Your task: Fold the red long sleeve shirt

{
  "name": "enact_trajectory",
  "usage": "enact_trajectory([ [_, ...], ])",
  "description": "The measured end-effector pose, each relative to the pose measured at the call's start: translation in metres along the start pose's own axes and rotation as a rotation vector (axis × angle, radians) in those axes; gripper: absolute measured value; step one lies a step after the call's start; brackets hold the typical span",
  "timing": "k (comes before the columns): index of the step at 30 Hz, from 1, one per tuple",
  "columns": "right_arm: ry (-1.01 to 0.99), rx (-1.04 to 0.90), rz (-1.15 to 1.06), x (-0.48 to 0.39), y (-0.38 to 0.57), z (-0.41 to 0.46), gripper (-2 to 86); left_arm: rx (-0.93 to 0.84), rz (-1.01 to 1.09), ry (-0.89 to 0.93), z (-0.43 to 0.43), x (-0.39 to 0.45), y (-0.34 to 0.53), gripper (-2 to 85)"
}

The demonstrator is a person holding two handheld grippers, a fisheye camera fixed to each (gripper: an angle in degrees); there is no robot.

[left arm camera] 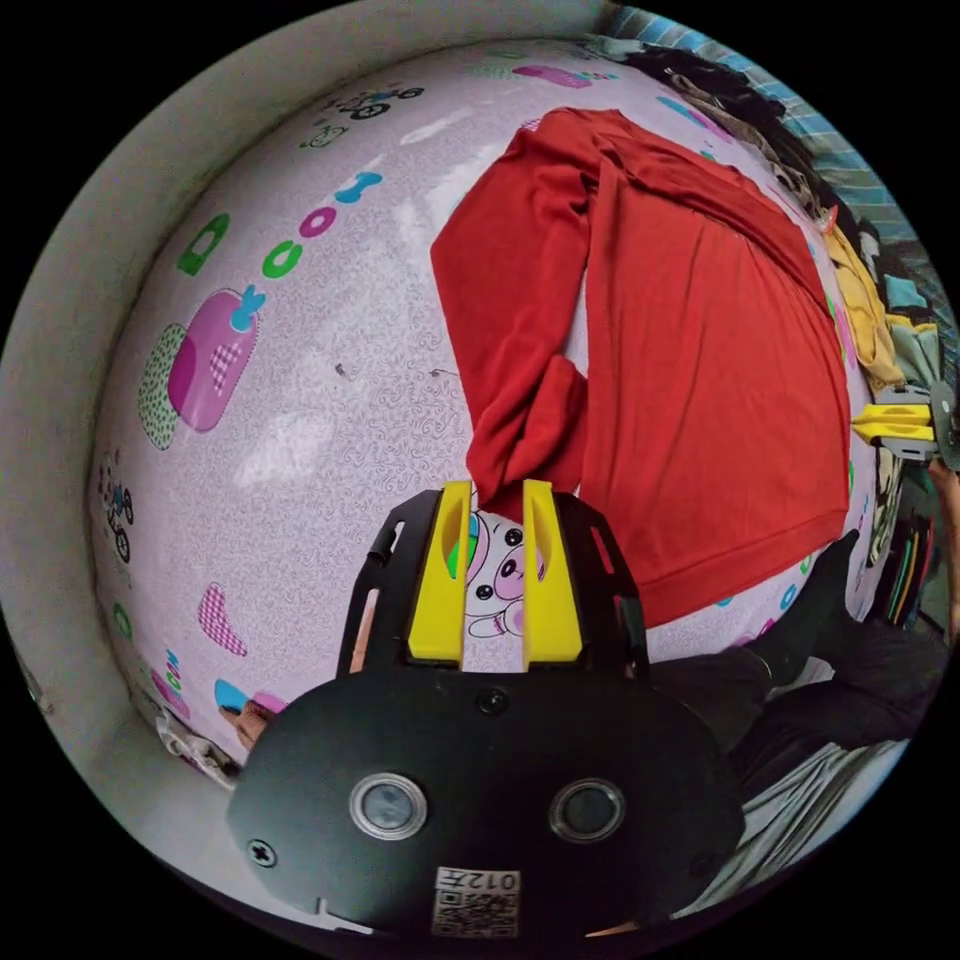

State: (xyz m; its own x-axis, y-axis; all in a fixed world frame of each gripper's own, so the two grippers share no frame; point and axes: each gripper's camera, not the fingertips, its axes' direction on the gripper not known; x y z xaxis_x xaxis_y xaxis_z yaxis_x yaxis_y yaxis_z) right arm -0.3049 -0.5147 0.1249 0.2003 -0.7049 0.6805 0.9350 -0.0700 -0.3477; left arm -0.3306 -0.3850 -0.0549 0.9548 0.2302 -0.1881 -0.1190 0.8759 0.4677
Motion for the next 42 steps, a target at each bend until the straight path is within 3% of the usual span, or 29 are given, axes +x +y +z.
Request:
enact_trajectory([
  [3, -0.079, 0.082, 0.025, -0.011, -0.023, 0.003, -0.3, -0.012, 0.015, -0.099, -0.013, 0.0, 0.003, 0.8],
  [9, -0.143, 0.135, 0.109, -0.015, -0.022, 0.016, -0.5, 0.284, 0.046, -0.318, -0.139, 0.005, 0.008, 0.3],
  [11, -0.146, 0.136, 0.135, -0.013, -0.012, 0.015, -0.5, 0.369, 0.186, -0.345, -0.179, 0.034, 0.005, 0.3],
  [13, -0.137, 0.132, 0.158, -0.01, 0.0, 0.013, -0.6, 0.402, 0.511, -0.331, -0.207, 0.096, 0.003, 0.5],
  [16, -0.131, 0.097, 0.213, 0.0, 0.027, 0.015, -0.6, 0.296, 0.815, -0.461, -0.186, 0.186, -0.001, 1.4],
  [18, -0.119, 0.063, 0.247, 0.005, 0.044, 0.019, -0.6, 0.215, 0.896, -0.517, -0.154, 0.216, -0.006, 2.2],
  [20, -0.109, 0.051, 0.289, 0.008, 0.064, 0.021, -0.5, 0.15, 0.858, -0.466, -0.129, 0.218, -0.016, 2.9],
  [22, -0.106, 0.069, 0.308, 0.007, 0.075, 0.02, -0.4, 0.098, 0.696, -0.289, -0.107, 0.19, -0.033, 3.4],
  [28, -0.086, 0.182, 0.285, -0.027, 0.069, 0.031, 3.1, 0.14, 0.328, 0.143, -0.062, 0.104, -0.046, 3.5],
  [33, -0.052, 0.252, 0.285, -0.067, 0.062, 0.04, 7.6, 0.163, 0.294, 0.19, -0.042, 0.102, -0.038, 3.4],
  [42, 0.438, 0.2, -0.073, -0.165, 0.058, 0.055, 11.4, 0.105, 0.32, 0.137, -0.007, 0.112, -0.042, 2.9],
])
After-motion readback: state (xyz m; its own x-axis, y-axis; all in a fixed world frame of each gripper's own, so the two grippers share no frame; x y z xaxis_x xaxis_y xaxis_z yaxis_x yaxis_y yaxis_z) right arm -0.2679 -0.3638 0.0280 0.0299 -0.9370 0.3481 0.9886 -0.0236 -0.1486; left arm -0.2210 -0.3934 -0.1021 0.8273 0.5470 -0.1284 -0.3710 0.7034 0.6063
